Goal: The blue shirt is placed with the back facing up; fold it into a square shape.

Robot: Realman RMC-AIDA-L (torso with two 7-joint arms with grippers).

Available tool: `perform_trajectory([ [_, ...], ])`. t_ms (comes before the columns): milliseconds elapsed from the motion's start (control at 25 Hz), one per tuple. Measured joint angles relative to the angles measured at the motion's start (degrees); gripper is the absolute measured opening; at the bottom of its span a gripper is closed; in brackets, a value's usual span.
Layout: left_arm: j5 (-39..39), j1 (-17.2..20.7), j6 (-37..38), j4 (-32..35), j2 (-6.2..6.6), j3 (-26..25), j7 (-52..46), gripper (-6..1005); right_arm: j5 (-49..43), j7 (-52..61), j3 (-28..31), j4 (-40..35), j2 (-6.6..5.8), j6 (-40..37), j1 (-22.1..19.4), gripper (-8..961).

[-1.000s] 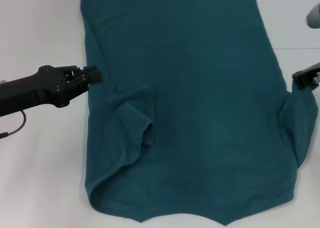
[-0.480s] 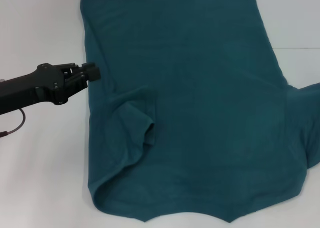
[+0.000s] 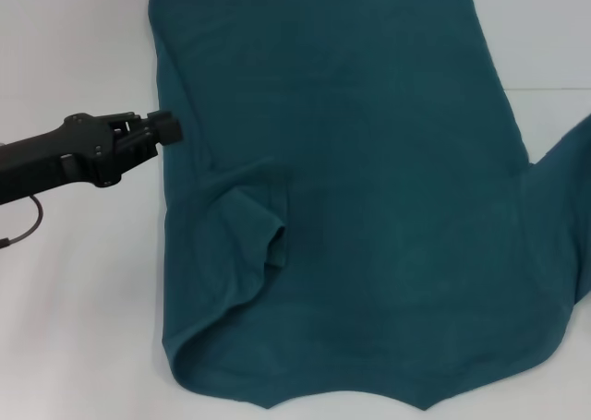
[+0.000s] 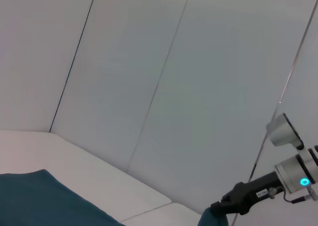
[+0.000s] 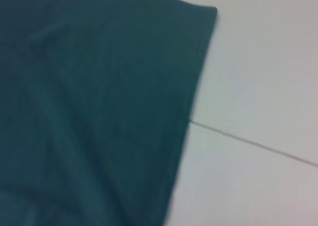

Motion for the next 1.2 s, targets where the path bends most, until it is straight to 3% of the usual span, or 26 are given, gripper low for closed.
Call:
perform_trajectory([
  [320,0.0,0.1,0.0,0.2,0.64,-0.6,-0.1,172,0.2,0.5,-5.3,5.2,0.46,-4.0,7.8,0],
  [840,0.0,0.3,-0.2,-0.1,0.64,-2.1,-0.8,172,5.4,1.4,-14.7,19.5,0.64,-3.6,19.2,16],
  [1000,0.0,0.4,-0.2,-0.1,0.63,-2.4,-0.8,172,5.7,1.2,-17.6,21.5,0.72,-5.6,20.5,26],
  [1200,0.0,0.4,-0.3,-0.2,0.64,-3.0,-0.8,172,5.5,3.5,-22.4,21.3,0.82,-5.8,19.2,39],
])
